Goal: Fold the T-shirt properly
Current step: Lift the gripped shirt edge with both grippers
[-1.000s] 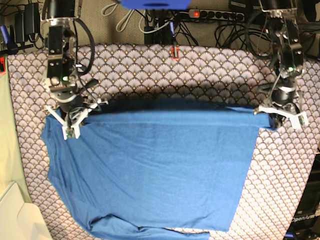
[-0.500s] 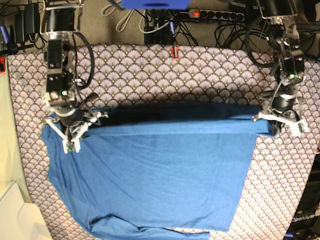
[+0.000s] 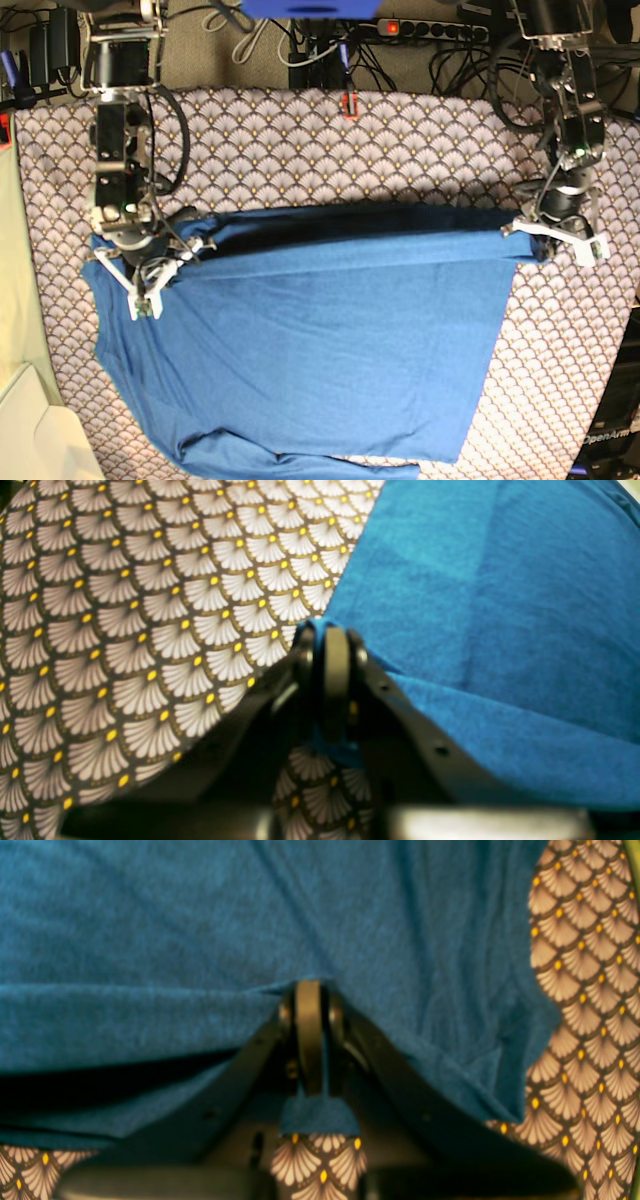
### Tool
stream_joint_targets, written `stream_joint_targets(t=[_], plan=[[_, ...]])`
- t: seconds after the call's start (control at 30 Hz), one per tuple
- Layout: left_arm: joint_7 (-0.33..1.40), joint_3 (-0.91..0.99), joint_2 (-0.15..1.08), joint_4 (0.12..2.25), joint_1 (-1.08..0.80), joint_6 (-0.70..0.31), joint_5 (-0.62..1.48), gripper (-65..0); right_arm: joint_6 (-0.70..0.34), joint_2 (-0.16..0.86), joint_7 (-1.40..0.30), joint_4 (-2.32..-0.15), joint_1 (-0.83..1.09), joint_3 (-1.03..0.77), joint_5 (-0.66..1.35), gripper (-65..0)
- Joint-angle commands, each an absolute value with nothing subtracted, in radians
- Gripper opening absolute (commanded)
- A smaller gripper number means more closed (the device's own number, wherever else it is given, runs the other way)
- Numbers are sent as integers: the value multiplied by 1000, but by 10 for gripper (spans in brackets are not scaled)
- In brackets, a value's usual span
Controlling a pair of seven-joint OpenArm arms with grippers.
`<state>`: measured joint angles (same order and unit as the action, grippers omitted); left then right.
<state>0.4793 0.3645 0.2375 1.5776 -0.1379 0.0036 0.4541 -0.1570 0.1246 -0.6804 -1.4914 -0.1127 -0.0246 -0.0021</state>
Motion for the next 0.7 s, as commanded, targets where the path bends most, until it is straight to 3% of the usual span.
stream_joint_targets(t=[0.0,0.67], plan=[[453,369,251,1595,-125,4,455,-636,-157,134,-659,-1501,-142,-25,-5,-650],[455,325,228,1512,-53,4,455,-635,-157,162,-657,-1483,-160,50,-7,-650]])
